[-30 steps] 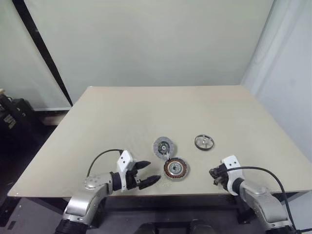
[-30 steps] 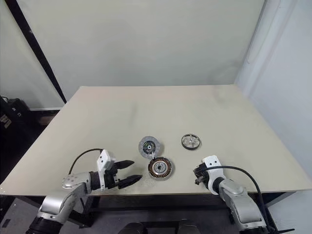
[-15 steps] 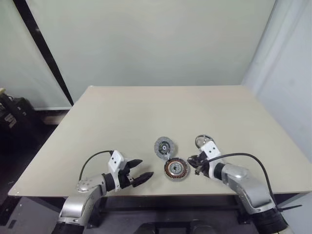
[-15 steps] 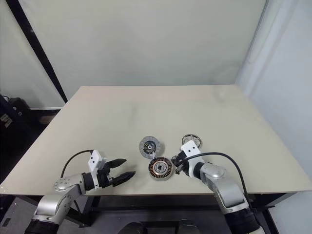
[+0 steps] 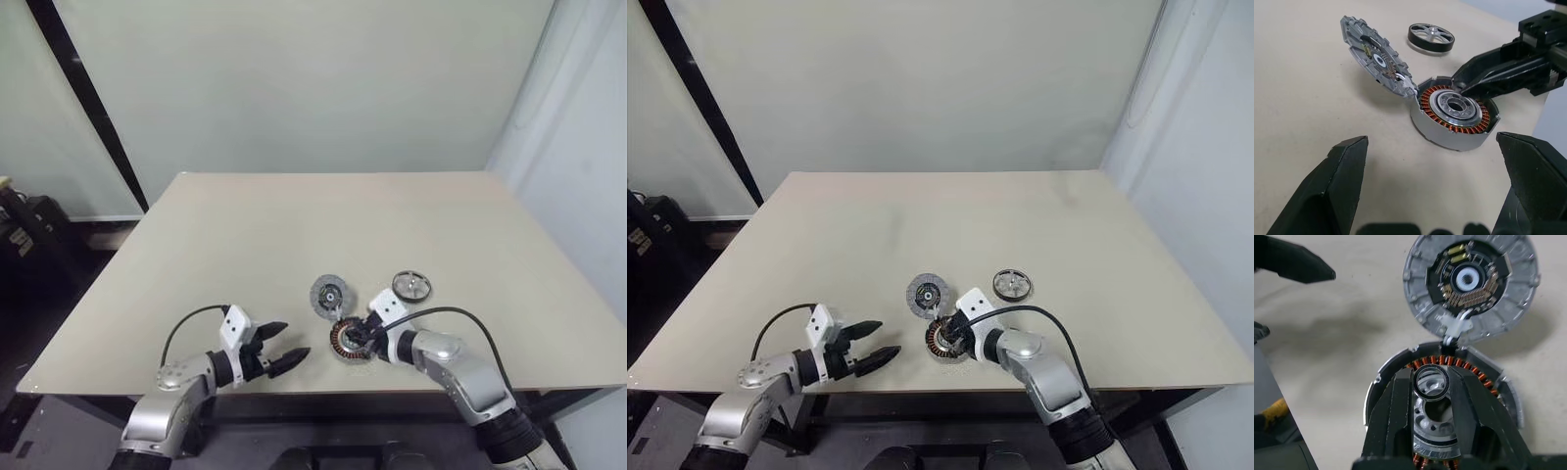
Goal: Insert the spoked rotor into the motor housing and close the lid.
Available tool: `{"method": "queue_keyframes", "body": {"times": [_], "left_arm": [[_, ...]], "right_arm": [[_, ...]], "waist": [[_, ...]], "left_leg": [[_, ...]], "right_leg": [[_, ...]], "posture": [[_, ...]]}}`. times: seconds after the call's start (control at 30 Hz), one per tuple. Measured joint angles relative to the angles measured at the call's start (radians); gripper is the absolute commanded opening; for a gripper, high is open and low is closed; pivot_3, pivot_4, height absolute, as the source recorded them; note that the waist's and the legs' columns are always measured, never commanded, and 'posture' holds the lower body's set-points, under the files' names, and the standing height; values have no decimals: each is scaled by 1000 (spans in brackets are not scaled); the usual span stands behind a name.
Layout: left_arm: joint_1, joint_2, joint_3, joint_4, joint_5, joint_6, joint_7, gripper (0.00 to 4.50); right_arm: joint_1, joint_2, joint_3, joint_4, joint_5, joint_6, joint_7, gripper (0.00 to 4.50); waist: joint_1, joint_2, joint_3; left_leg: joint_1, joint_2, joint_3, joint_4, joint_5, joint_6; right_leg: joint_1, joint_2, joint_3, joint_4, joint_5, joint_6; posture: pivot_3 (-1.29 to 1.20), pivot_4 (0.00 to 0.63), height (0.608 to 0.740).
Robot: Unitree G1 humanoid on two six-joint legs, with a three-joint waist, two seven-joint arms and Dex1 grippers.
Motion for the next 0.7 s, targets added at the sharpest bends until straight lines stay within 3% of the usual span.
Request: {"method": "queue_keyframes", "body": {"times": [0.7], "left_arm": [[0,-6,-9,0,5,-11,7,4500]], "right_arm": [[0,-2,13,51,-27,-36,12,736]], "waist": [[0,0,0]], "left_leg": [[0,0,0,0,0,0]], "right_leg": [[0,0,0,0,0,0]], "posture": [[0,0,740]]}}
